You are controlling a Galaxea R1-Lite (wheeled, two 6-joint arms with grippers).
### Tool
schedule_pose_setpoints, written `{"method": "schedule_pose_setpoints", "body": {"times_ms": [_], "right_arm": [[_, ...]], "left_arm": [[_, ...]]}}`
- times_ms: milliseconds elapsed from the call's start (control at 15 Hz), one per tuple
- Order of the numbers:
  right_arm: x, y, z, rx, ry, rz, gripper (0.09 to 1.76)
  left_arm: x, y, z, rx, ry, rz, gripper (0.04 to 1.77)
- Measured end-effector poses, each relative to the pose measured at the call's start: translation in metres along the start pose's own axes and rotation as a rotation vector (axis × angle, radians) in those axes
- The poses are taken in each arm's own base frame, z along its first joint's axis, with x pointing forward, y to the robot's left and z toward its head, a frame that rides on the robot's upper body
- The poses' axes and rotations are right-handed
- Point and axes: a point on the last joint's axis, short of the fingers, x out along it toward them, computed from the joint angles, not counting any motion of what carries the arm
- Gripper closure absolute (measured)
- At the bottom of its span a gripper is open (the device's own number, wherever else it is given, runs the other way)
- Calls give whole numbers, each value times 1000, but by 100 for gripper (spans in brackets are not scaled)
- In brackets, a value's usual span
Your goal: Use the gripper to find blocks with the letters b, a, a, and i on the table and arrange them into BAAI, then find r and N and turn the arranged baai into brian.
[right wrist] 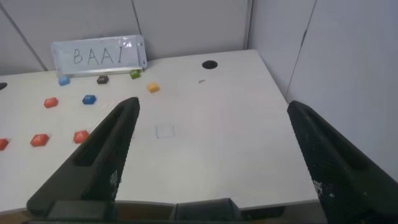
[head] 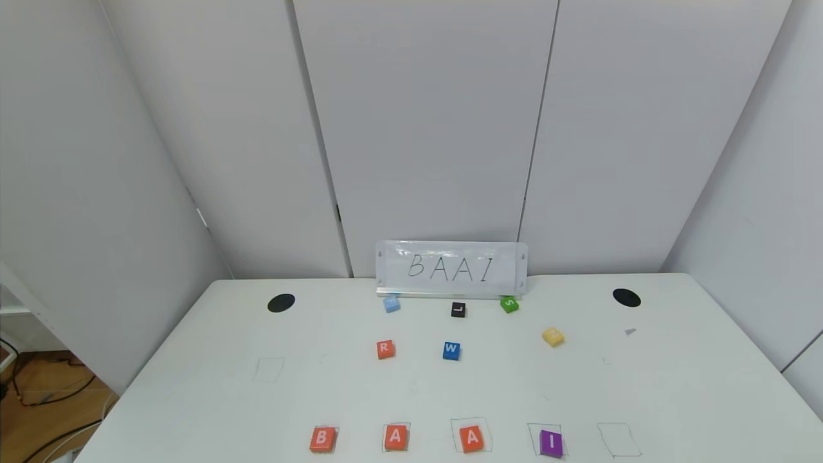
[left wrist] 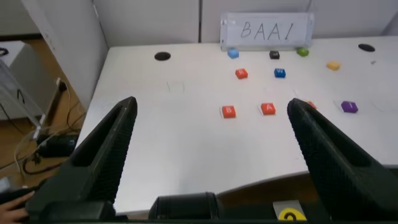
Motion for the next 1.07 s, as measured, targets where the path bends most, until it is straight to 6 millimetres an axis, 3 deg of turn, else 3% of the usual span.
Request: {"method": "schedule_pose_setpoints", "body": {"times_ms": [267,667,933,1067], "right_arm": [[32,2,-5,3,-96,-13,14],[90,2,-45,-42,-219,-14,14],[111,0,-82,-117,-175,-6,14],[113,0,-90,-124,-133,43,14]], "left_arm": [[30,4,-2,8,-118,51,9],[74,9,-32,14,-172,67,9],[94,11,-55,33,-193,58,9],[102,12,-69,50,-163,57,9]]}}
